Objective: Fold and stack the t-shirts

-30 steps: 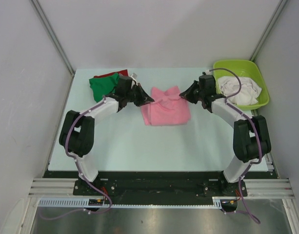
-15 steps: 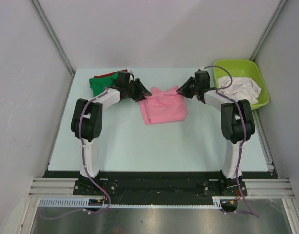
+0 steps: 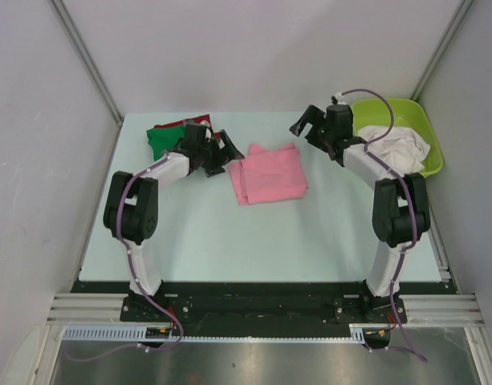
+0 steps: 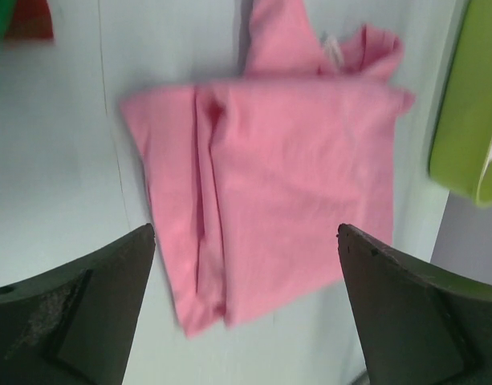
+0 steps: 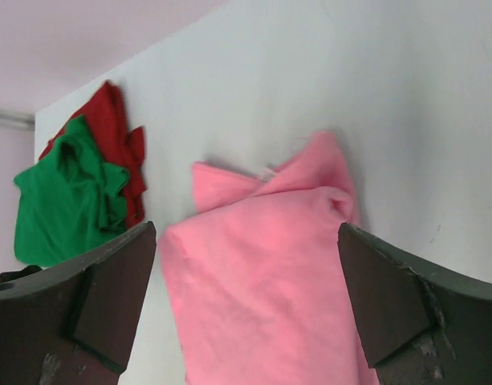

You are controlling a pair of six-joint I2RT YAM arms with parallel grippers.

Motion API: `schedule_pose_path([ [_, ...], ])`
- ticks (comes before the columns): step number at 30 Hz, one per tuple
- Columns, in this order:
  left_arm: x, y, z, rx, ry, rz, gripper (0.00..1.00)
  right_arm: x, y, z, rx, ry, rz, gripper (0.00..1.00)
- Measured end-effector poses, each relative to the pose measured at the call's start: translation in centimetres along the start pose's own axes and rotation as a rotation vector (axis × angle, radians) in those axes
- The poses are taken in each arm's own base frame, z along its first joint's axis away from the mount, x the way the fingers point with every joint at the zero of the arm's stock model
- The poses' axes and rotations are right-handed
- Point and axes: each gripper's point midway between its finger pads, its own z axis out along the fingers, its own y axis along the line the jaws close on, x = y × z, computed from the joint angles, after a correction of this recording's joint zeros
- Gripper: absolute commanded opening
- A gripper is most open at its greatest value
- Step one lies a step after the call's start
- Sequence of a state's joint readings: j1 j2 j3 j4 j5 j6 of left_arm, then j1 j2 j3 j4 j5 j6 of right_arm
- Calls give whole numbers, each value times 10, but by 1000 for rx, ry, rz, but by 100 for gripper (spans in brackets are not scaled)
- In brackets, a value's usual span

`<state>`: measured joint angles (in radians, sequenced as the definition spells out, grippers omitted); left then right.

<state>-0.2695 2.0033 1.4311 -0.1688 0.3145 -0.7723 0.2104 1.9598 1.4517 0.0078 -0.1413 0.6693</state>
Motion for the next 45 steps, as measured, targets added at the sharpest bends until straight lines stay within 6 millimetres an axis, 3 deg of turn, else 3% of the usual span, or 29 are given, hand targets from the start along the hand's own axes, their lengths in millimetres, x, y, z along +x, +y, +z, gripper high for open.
schedule_pose_path([
  [3, 32, 2, -28, 14, 15, 19, 100, -11, 50, -42, -52, -58, -173, 100],
  [5, 55, 7, -47, 20, 26, 27, 100, -6, 91, -72, -112, -81, -302, 100],
  [9, 88, 22, -82, 18, 27, 37, 100, 36, 148, -120, -206, -59, -596, 100],
  [12, 102, 35, -103, -1, 2, 43, 100, 86, 161, -137, -208, 16, -839, 100],
  [18, 115, 57, -130, -37, -67, 43, 100, 182, 137, -156, -69, 134, -1338, 100],
  [21, 119, 73, -145, -84, -115, 24, 100, 219, 104, -162, -3, 191, -1562, 100],
  [23, 116, 81, -157, -118, -156, 18, 100, 234, 71, -163, 55, 245, -1684, 100],
  [26, 105, 82, -169, -133, -215, 25, 100, 237, 33, -158, 149, 297, -1782, 100],
  [31, 101, 85, -177, -176, -212, 61, 100, 235, 7, -147, 244, 275, -1856, 100],
  [36, 100, 87, -180, -190, -203, 76, 100, 243, -8, -129, 285, 255, -1908, 100],
  [40, 102, 90, -181, -196, -185, 78, 100, 235, -4, -111, 344, 168, -1932, 98],
  [41, 103, 92, -183, -202, -179, 89, 100, 227, -1, -96, 377, 105, -1925, 95],
  [45, 101, 91, -184, -205, -175, 103, 100, 219, -1, -86, 389, 76, -1910, 90],
])
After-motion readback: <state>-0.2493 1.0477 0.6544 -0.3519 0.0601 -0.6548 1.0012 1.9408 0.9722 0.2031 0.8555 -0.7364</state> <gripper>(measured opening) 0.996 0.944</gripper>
